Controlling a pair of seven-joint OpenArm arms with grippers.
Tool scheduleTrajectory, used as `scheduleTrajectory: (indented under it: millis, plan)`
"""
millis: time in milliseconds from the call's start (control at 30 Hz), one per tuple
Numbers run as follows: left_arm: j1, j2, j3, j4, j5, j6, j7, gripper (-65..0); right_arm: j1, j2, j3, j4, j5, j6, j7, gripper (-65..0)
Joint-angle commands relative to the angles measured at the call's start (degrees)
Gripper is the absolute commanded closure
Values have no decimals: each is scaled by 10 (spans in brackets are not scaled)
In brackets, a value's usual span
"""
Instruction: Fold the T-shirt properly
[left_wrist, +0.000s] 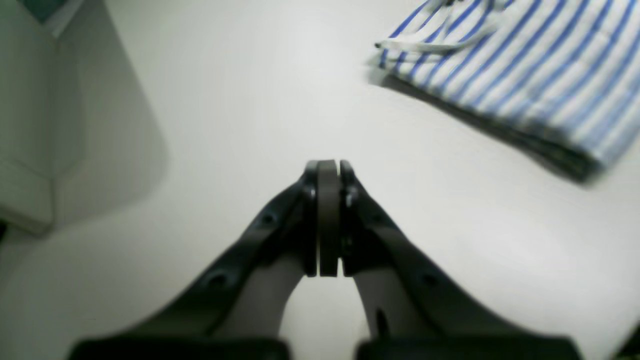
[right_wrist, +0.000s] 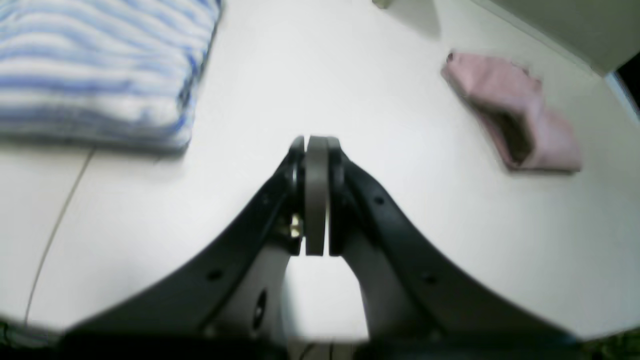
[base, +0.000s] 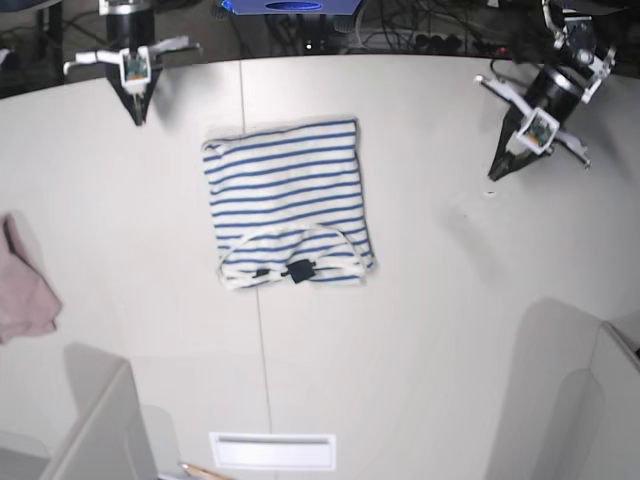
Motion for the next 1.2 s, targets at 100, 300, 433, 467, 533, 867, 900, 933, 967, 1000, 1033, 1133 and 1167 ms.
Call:
scheduleTrajectory:
  millis: [100, 300, 433, 467, 533, 867, 900, 933, 967, 1000, 1033, 1133, 1167]
  plan:
    - [86, 20, -53, -102, -5, 5, -199, 0, -58, 4, 3, -30, -3, -4, 53, 0]
    - [170, 36, -81, -232, -5, 5, -252, 0, -154, 7, 3, -65, -3, -5, 55, 0]
    - [196, 30, -43, -351, 12, 5, -278, 0, -208, 6, -7, -99, -3, -6, 53, 0]
    - [197, 29, -32, -384, 30, 5, -278, 0, -211, 7, -20, -117, -3, -6, 53, 0]
    - [185, 12, -3, -468, 86, 6, -278, 0, -207, 8, -50, -174, -3, -6, 53, 0]
    - [-42, -27, 40, -947, 337, 102, -279, 0, -51, -40, -208, -586, 55, -7, 52, 0]
    - [-60, -29, 40, -972, 370, 111, -279, 0, -24, -51, -216, -639, 72, -7, 52, 0]
    - [-77, -29, 40, -991, 401, 120, -276, 0, 5, -63, -230, -696, 87, -7, 52, 0]
    - [-93, -29, 40, -1004, 428, 127, -275, 0, 39, -74, -246, -756, 99, -7, 52, 0]
    - [-105, -29, 40, -1012, 449, 134, -274, 0, 72, -83, -259, -810, 108, -7, 52, 0]
    - [-119, -28, 36, -1023, 468, 141, -274, 0, 107, -94, -274, -869, 119, -7, 52, 0]
    - [-160, -27, 36, -1053, 484, 152, -229, 0, 191, -120, -297, -995, 146, -7, 54, 0]
    - [-172, -26, 35, -1058, 484, 152, -202, 0, 209, -122, -295, -1013, 152, -7, 53, 0]
